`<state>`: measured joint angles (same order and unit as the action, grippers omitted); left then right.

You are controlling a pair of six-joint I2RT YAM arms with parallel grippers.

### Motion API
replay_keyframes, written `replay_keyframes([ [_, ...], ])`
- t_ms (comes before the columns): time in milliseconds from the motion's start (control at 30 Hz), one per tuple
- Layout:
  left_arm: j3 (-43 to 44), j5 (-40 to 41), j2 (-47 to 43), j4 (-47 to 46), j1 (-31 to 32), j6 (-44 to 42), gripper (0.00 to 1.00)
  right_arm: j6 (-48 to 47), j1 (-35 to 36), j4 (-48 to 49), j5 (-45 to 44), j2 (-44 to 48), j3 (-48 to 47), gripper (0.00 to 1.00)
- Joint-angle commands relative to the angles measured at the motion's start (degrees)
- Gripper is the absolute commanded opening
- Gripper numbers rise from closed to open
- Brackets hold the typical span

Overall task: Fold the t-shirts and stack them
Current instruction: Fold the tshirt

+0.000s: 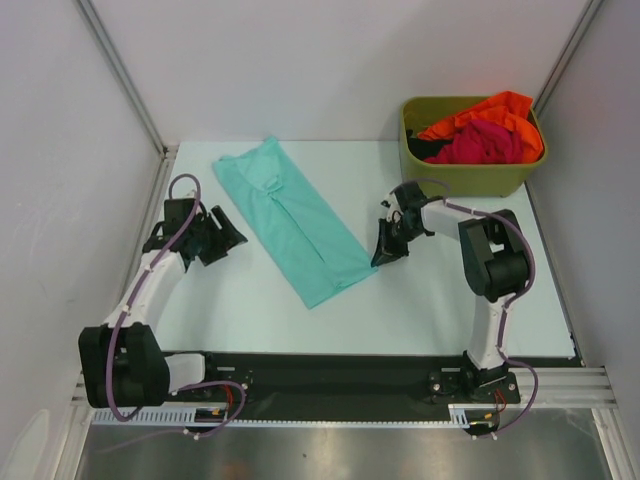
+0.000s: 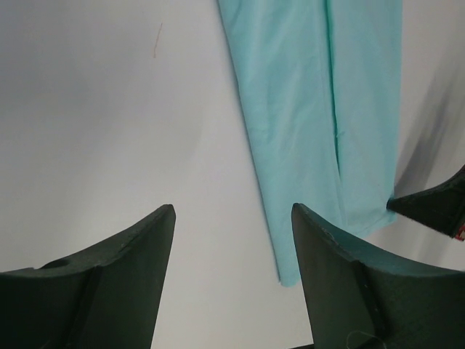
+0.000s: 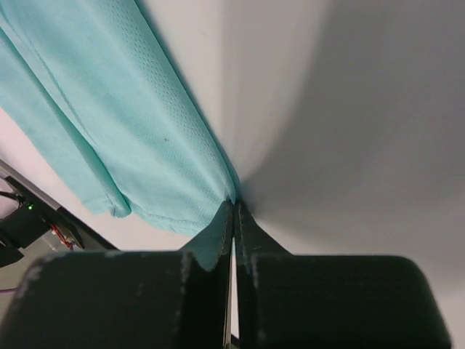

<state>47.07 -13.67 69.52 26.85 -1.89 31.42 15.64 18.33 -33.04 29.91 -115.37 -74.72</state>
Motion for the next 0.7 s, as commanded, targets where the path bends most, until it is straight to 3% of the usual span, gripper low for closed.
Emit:
replay_keyframes([
  [0,5.2,0.0,2.1,-0.3,0.1,-1.5,0.71,3.2,1.0,0.8,-2.3,6.3,8.0,0.0],
  [167,6.5,1.6,3.8,-0.8,-0.9,-2.4,0.72,8.5,5.5,3.2,-5.4,17.4,21.5,0.0],
  [333,7.7,-6.6,11.4,-7.2,-5.2,-3.9,0.7,21.2,20.1,7.5,-6.9,29.3,32.3,0.0],
  [467,17.5,-10.4,23.1,-11.1,-6.0,-7.3,0.68,24.3,23.9,8.6,-7.8,36.0,33.1,0.22],
  [567,23.0,-15.8,33.3,-16.0,-6.3,-6.0,0.66,20.5,21.8,5.1,-8.9,36.2,30.4,0.43],
  [667,30.9,-19.7,40.8,-21.8,-5.1,-2.9,0.65,17.1,17.5,2.3,-8.1,35.4,28.8,0.53],
])
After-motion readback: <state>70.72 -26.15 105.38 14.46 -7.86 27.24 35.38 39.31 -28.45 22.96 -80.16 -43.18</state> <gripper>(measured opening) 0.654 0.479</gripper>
